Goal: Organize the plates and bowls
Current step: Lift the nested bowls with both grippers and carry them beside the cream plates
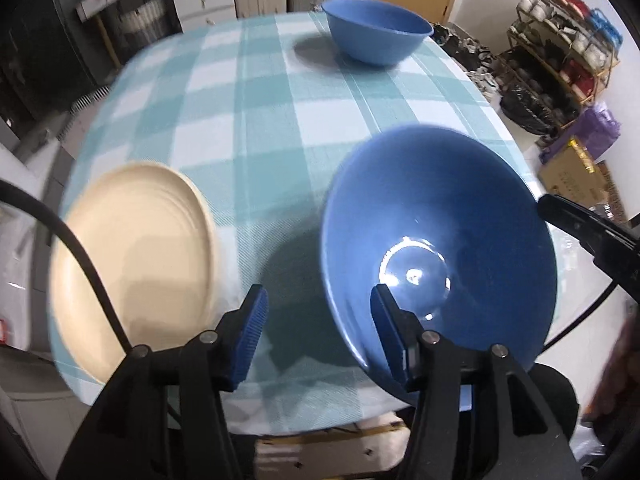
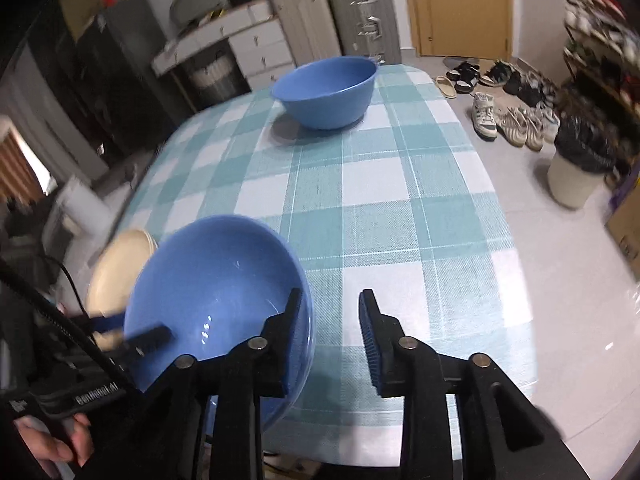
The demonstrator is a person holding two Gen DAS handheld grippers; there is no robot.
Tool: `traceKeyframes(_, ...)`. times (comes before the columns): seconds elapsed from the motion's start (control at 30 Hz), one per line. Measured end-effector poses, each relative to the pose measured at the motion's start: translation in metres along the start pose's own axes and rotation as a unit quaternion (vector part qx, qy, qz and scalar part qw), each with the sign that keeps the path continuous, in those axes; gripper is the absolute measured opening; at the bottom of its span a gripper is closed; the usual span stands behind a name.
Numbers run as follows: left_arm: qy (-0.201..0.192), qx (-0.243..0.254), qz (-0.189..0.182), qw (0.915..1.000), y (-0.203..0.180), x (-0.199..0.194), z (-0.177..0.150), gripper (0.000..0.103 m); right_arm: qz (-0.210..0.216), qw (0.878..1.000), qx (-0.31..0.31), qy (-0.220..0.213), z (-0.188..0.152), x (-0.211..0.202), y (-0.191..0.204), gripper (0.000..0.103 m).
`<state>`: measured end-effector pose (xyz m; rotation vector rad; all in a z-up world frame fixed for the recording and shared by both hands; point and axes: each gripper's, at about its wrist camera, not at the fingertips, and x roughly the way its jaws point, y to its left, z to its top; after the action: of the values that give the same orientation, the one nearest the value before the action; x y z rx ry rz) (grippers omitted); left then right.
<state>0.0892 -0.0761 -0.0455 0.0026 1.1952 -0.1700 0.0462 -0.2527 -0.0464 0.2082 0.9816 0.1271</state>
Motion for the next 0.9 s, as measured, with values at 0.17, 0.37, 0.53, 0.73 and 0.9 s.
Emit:
traceKeyframes(0.17,0.023,-0.013,-0.030,0.9992,-0.004,0.014,-0.008,0.054,0.040,0.998,0.043,0.008,-0.010,0.012,-0.013,0.034)
traceKeyframes(0.37,0.038,-0.020,-0.053,0.9977,-0.010,0.025,-0.011,0.054,0.077,0.995,0.058,0.031,-0.024,0.030,-0.013,0.034)
traceKeyframes(0.53,0.040,-0.052,-0.101,0.9927,-0.007,0.032,-0.013,0.053,0.092,0.992,0.074,0.052,-0.030,0.045,-0.010,0.034)
traceKeyframes(0.73,0.049,-0.039,-0.112,0.9918,-0.019,0.036,-0.010,0.053,0.109,0.990,0.077,0.053,-0.025,0.053,-0.003,0.034)
traceKeyframes(0.9,0.046,-0.030,-0.102,0.9933,-0.020,0.037,-0.004,0.054,0.100,0.991,0.089,0.027,-0.019,0.060,0.000,0.034)
